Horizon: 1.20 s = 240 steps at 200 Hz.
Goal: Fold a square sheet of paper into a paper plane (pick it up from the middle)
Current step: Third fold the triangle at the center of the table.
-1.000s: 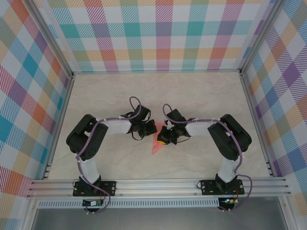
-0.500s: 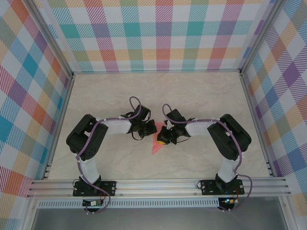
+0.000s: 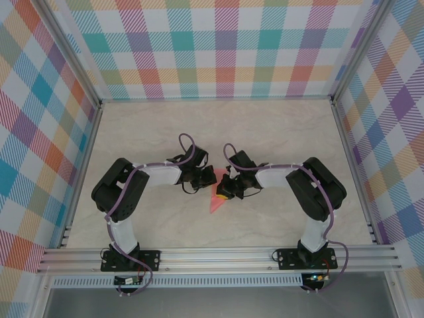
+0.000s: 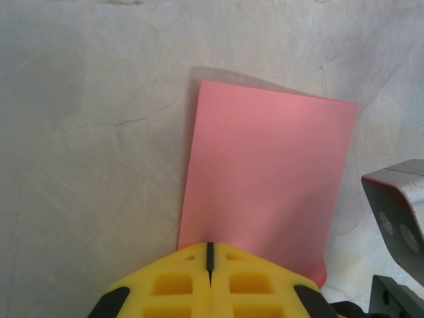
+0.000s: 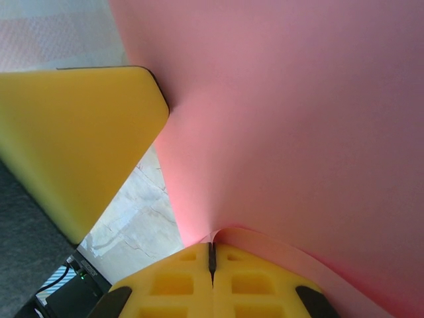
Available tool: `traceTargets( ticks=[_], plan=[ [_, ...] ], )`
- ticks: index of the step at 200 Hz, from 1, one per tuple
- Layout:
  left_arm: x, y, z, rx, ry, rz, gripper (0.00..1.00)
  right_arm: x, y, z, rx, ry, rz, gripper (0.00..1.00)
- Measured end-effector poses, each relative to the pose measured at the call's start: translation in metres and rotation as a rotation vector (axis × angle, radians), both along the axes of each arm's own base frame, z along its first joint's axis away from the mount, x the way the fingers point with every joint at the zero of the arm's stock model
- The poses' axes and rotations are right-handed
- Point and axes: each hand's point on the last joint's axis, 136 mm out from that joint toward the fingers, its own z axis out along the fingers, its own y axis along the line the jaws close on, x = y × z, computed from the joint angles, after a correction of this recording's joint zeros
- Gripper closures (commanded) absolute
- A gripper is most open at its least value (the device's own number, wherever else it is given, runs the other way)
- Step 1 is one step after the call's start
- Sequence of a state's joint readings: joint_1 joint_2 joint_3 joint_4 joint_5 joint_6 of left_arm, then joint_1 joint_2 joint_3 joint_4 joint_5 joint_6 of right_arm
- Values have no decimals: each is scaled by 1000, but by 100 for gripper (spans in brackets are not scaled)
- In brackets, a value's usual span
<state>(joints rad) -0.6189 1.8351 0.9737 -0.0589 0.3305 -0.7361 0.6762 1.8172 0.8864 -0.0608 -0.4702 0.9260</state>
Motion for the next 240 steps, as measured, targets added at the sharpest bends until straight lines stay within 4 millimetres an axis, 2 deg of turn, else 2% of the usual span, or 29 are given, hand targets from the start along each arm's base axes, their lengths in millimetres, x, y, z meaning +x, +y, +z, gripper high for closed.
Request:
traceTargets(
  ticks=[25, 45, 81, 102, 120, 146, 180, 208, 240],
  plan=[
    [-3, 7, 3, 27, 16, 18, 87, 0, 0, -1, -7, 5, -1, 88],
    [-5, 19, 13, 64, 16, 55, 83, 1, 1, 0, -5, 9, 1, 81],
    [-4, 48, 37, 96, 4, 164, 82, 3, 5, 4, 6, 12, 1, 69],
    [-11, 64, 39, 93, 16, 210, 82, 4, 7, 6, 13, 11, 1, 64],
    [-22, 70, 37, 82, 33, 218, 82, 4, 7, 7, 16, 11, 2, 64],
    [-36, 66, 43, 16, 35, 191, 85, 4, 8, 7, 16, 10, 2, 66],
    [-55, 52, 55, -96, 23, 150, 90, 4, 5, 4, -3, 15, -7, 77],
    [-76, 35, 51, -147, 51, 101, 93, 3, 2, 2, -22, 18, -13, 84],
    [-91, 16, 50, -179, 70, 52, 95, 3, 0, 0, -36, 18, -18, 86]
  ],
)
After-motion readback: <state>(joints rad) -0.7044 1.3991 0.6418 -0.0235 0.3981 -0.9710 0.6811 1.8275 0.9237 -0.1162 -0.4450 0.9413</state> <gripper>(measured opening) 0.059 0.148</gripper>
